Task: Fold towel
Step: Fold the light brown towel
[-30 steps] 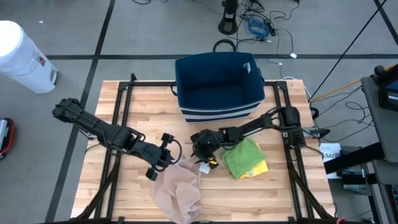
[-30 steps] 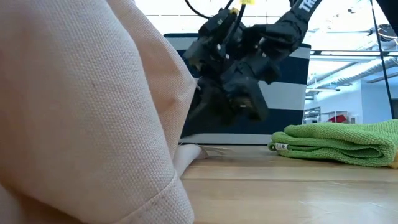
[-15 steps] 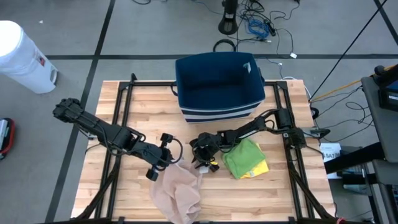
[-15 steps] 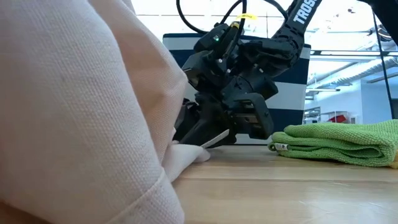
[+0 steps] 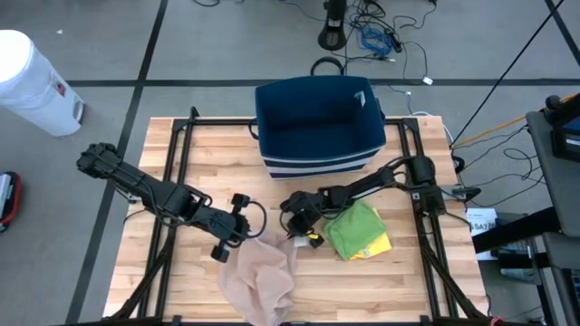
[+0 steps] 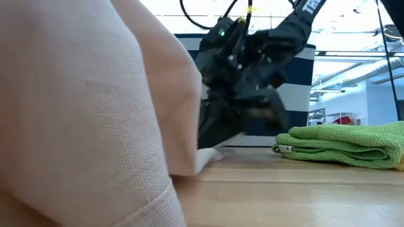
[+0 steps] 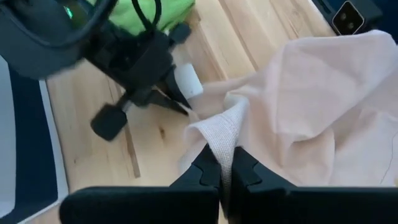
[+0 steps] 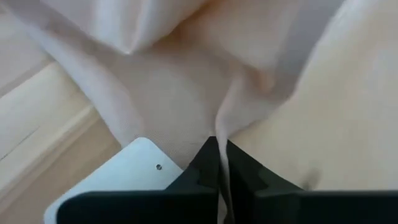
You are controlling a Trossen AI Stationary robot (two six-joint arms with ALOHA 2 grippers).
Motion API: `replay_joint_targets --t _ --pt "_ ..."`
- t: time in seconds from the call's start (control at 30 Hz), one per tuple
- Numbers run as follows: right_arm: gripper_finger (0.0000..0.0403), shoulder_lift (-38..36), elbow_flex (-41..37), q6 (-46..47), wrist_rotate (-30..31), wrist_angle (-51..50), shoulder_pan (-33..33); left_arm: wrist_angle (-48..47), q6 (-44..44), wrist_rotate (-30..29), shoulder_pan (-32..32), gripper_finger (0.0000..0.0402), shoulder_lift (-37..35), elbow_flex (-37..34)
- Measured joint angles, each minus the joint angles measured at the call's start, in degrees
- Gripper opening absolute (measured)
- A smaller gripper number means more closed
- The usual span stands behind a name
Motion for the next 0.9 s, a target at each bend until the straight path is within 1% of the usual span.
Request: replay_joint_targets --t 0.27,0.47,0.6,0.73,0.9 --pt "0.0003 -12.19 -0.01 -1.32 -0.45 -12.26 1.27 -4.32 -2.07 -0.04 -0.19 0.0 0.0 0.0" --pt "0.0003 -25.19 0.01 -2.56 -1.13 -20.99 4.34 -4.16 0.86 -0.64 -0.62 0.0 -0.96 0.0" --pt "0.0004 -34.63 0.01 -2.71 -1.15 -25.64 6.85 -2.94 4.05 -3.92 -1.52 0.0 -2.54 0.0" --pt "0.0004 -43.82 0.03 -2.65 -1.13 -28.46 9.03 -1.42 6.96 -8.72 -3.5 0.0 -5.25 0.0" --pt "0.0004 -53.59 0.03 -3.02 -0.61 -28.94 11.7 7.27 13.49 -13.41 -7.95 0.0 -10.11 0.0"
